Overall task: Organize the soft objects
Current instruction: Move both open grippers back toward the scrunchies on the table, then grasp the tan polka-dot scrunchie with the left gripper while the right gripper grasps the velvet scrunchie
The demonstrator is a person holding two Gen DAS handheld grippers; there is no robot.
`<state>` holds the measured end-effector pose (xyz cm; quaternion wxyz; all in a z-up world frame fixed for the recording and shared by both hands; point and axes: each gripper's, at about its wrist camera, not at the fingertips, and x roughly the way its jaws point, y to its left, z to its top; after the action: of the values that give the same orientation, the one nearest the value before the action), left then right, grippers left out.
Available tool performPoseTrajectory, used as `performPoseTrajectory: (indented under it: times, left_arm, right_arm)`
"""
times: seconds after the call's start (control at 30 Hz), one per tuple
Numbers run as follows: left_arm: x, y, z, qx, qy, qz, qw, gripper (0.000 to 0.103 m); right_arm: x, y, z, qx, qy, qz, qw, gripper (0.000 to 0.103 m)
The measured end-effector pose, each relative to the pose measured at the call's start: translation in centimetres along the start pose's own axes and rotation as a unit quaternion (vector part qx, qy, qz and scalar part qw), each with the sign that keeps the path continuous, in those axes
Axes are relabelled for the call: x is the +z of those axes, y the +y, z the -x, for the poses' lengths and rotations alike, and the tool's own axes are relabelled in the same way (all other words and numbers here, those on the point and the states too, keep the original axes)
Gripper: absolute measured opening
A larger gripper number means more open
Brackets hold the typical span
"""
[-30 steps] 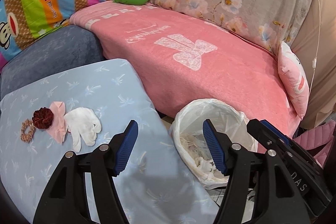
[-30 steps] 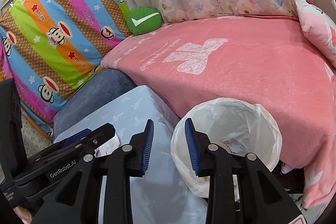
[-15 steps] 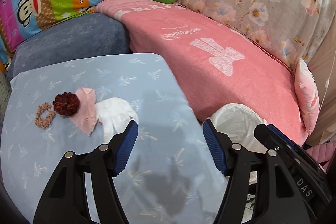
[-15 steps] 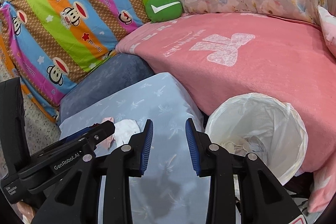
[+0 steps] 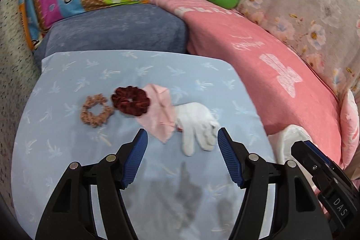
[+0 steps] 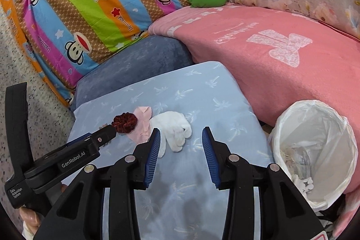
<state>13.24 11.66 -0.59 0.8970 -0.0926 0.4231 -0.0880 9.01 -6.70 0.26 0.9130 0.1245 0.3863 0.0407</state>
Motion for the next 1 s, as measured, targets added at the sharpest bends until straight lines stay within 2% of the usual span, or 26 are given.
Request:
performPoseTrajectory:
  times: [0.23, 0.47, 0.9, 1.0]
  left_arm:
    - [0.0, 4.6, -0.6, 0.026, 0.005, 0.028, 0.9993, 0.062]
    - [-0.2, 8.5, -2.1, 0.051, 0.017, 0.056, 0.997, 0.074]
    - [1.0, 14.9, -6.4, 0.08, 0.047, 0.109, 0.9897, 0.075]
    - [1.3, 16.0, -7.3, 0.082, 0.052, 0.119, 0.9882, 0.075]
  right_arm:
    - [-0.4, 3.9, -3.3, 0.011, 0.025, 0.025, 0.999, 0.039]
    - [-0.6, 6.8, -7.2, 0.02, 0.054, 0.039, 0.998, 0.039]
    - [0.0, 10.1, -16.5, 0.038, 0.109, 0.024, 0.993, 0.039]
    - [0.5, 10.8, -18.5, 0.039, 0.113, 0.018, 0.993, 0.043]
